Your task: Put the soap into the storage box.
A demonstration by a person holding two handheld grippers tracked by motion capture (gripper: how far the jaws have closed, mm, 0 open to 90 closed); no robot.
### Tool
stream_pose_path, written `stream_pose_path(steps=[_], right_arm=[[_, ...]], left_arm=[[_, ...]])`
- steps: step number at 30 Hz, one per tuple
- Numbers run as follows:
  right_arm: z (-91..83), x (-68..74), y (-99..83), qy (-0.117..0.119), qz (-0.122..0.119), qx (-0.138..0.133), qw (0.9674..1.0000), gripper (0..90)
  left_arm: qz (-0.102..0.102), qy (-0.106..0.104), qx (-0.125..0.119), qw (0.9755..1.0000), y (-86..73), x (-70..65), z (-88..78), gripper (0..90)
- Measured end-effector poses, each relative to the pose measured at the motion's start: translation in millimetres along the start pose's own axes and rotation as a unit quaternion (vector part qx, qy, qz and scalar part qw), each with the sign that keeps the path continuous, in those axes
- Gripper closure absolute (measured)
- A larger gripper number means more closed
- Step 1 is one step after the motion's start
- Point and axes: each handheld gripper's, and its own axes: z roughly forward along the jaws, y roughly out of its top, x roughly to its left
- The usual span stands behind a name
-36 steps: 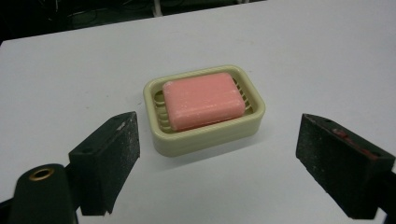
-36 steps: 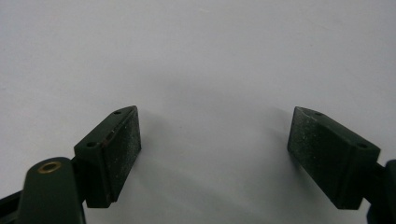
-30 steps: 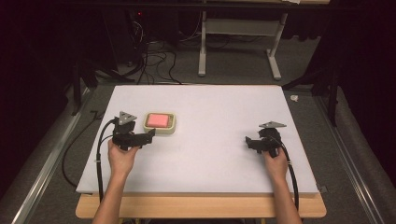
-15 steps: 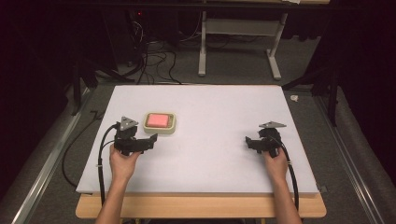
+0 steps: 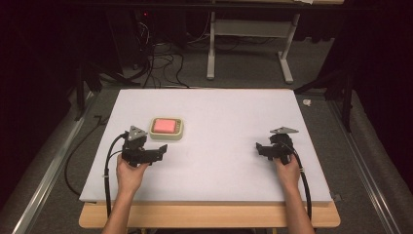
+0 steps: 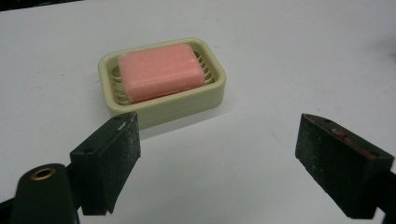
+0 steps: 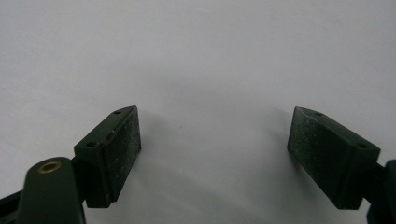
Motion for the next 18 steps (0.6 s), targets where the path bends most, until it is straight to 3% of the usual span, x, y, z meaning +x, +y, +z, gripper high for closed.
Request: stream_pose_path(steps=[18], right_arm=[[0.0,0.0,0.0,0.000,0.000,0.000,1.0000,18.2]], left_arm=[[0.010,-0.025,0.014,0.9995,-6.1,-13.8,10.6,15.4]])
